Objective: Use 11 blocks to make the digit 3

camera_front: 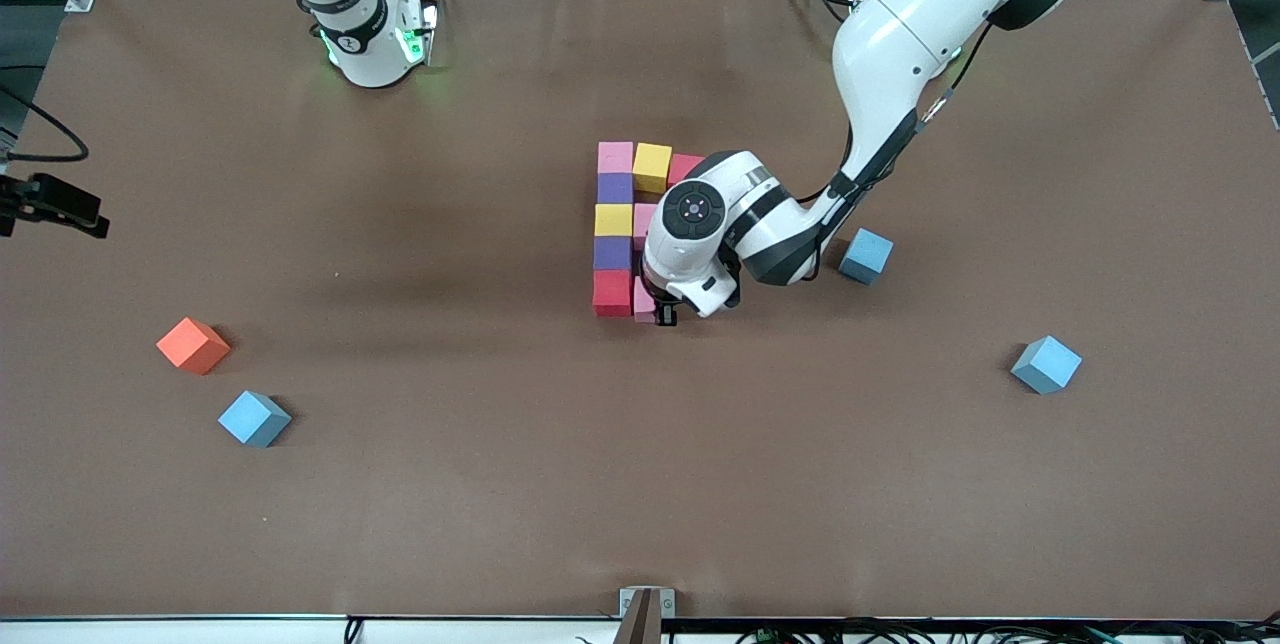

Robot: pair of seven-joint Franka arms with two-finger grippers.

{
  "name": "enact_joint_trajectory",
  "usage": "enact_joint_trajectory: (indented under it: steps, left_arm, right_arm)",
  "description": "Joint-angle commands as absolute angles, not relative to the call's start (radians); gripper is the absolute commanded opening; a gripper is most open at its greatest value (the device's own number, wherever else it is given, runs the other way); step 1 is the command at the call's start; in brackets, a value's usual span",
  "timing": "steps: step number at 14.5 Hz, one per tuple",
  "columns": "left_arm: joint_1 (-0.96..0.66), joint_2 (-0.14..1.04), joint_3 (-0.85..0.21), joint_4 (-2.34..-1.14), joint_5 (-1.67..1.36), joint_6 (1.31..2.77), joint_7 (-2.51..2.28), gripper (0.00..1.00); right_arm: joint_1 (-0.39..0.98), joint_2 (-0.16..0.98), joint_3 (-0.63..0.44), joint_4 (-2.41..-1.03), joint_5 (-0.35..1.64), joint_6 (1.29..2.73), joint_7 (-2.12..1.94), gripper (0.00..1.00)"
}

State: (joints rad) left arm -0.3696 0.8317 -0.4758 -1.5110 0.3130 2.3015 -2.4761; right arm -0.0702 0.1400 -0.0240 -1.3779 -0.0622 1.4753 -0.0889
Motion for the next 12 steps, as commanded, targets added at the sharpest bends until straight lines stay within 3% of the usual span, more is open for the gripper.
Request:
enact_joint_trajectory:
  steps: [1, 8, 10, 12]
  left_arm:
    - [-0.39, 0.831, -0.468, -1.493, 0.31, 2.278, -2.482, 0.22]
    - [-0.402, 0.836, -0.468, -1.491, 0.305, 2.279, -2.48, 0.24]
    - [-0.4, 0.838, -0.466, -1.491, 0.305, 2.281, -2.479, 0.35]
    - [-0.4, 0.838, -0.466, -1.491, 0.308, 2.281, -2.477, 0.57]
  right_arm:
    - [-0.084, 0.205, -0.009, -1.285, -0.072, 1.44, -0.098, 1.0]
    - [-0.074, 0.196, -0.005, -1.281, -0.055, 1.431, -0.091, 1.0]
    - [-0.074, 0.196, -0.003, -1.282, -0.052, 1.399, -0.1, 1.0]
    - [-0.072, 0.195, -0.005, -1.287, -0.054, 1.365, -0.101, 1.0]
